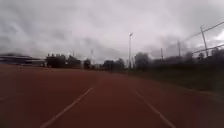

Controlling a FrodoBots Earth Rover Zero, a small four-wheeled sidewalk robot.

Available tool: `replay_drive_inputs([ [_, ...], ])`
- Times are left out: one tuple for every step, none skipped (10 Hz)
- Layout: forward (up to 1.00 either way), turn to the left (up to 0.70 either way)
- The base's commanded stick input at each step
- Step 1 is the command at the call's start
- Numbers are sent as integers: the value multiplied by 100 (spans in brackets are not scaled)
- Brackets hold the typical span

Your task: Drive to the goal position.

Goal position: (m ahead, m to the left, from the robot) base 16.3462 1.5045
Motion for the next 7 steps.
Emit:
replay_drive_inputs([
  [70,0],
  [70,0],
  [70,0],
  [70,0],
  [70,0],
  [70,0],
  [70,0],
])
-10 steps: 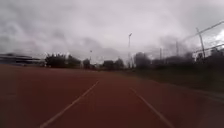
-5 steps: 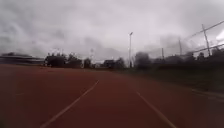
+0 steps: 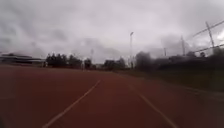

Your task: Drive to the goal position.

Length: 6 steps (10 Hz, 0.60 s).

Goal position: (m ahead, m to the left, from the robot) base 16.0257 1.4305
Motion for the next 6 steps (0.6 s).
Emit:
replay_drive_inputs([
  [70,0],
  [70,0],
  [70,0],
  [70,0],
  [70,-3],
  [70,-13],
])
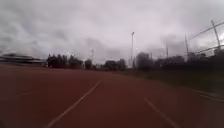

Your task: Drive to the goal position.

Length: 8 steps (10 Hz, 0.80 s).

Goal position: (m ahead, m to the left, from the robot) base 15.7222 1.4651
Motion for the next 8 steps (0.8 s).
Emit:
replay_drive_inputs([
  [70,-23],
  [70,-33],
  [70,-35],
  [70,-35],
  [70,-35],
  [70,-35],
  [70,-17],
  [70,0],
])
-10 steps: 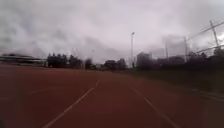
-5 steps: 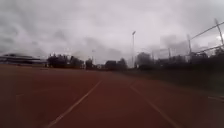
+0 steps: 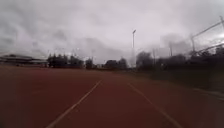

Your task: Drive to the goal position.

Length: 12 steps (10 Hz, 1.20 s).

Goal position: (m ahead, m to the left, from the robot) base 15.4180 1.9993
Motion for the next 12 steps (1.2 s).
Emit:
replay_drive_inputs([
  [70,0],
  [70,0],
  [70,0],
  [70,0],
  [70,0],
  [70,0],
  [70,0],
  [70,0],
  [70,0],
  [70,0],
  [70,0],
  [70,0],
])
